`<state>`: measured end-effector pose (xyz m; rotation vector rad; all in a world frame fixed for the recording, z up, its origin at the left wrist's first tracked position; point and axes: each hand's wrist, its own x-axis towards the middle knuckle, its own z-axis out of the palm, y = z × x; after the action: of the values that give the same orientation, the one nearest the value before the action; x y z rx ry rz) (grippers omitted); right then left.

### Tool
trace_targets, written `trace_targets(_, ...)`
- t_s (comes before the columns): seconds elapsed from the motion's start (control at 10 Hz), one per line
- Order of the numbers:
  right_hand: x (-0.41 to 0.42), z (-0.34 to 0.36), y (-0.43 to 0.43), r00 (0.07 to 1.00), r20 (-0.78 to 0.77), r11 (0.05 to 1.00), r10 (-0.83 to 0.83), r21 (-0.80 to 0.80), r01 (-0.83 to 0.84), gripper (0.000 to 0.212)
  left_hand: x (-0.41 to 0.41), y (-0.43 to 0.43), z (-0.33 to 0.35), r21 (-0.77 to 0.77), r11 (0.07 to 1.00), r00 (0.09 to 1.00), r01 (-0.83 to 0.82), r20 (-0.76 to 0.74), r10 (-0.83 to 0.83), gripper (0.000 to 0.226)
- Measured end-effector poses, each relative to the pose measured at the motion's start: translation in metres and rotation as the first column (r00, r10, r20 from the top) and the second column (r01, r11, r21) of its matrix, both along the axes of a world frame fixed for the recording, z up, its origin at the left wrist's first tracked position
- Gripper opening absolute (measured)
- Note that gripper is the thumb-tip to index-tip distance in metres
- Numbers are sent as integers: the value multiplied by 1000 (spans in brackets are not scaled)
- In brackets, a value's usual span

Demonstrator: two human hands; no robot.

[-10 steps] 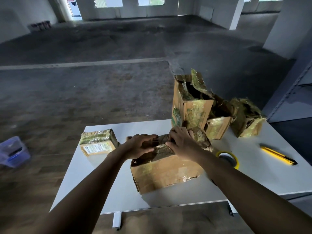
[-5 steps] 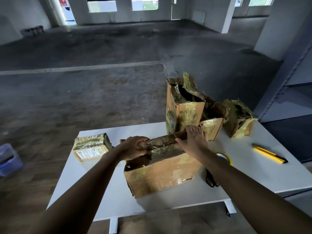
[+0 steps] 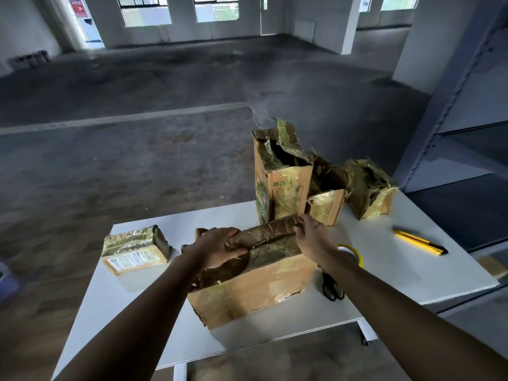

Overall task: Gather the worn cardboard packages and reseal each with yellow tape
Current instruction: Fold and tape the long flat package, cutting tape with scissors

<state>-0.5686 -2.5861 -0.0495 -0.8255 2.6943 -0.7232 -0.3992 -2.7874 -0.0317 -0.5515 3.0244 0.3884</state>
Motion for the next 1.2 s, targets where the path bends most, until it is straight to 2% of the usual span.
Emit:
trace_targets(0.1,-5,-4,6,995,71,996,-66,-53,69,33,-5,3,0,83,996,1000,15,14,-16,38)
trace_targets(0.2,-6,-7,10,992,88,994,-94,-43,98,34,-14,17,1,91,996,1000,3,5,-4,34)
trace_targets(0.3,-3,-7,11,989,131,994,-70,-72,80,26,-20,22,1,81,996,999,-44,-22,46,30)
trace_targets(0.4,1,-6,10,988,146,995,-59,-73,70,30,-20,16,0,120,989,996,-83,-7,85,27)
trace_targets(0.5,4,-4,10,985,146,994,-88,-54,97,30,-21,17,-3,87,992,995,-89,-28,91,28)
trace_targets(0.6,4,-4,11,983,154,991,-101,-74,114,39,-23,19,-2,90,992,993,-92,-59,98,30)
trace_targets(0.7,2,-7,9,974,196,976,-112,-164,145,36,-23,13,0,137,984,992,-117,-31,122,31)
trace_targets(0.8,0,-4,7,957,252,944,-141,-257,207,40,-22,10,2,175,971,985,-163,-34,172,44)
trace_targets(1.0,-15,-1,24,957,234,946,-169,-233,224,29,-41,33,15,69,996,985,-65,-157,75,44)
trace_targets(1.1,-28,-15,39,967,201,943,-158,-261,208,29,-62,50,19,25,997,943,70,-327,-58,32)
trace_targets(1.2,-44,-36,60,969,200,963,-145,-196,185,25,-90,86,27,22,977,895,210,-407,-183,24)
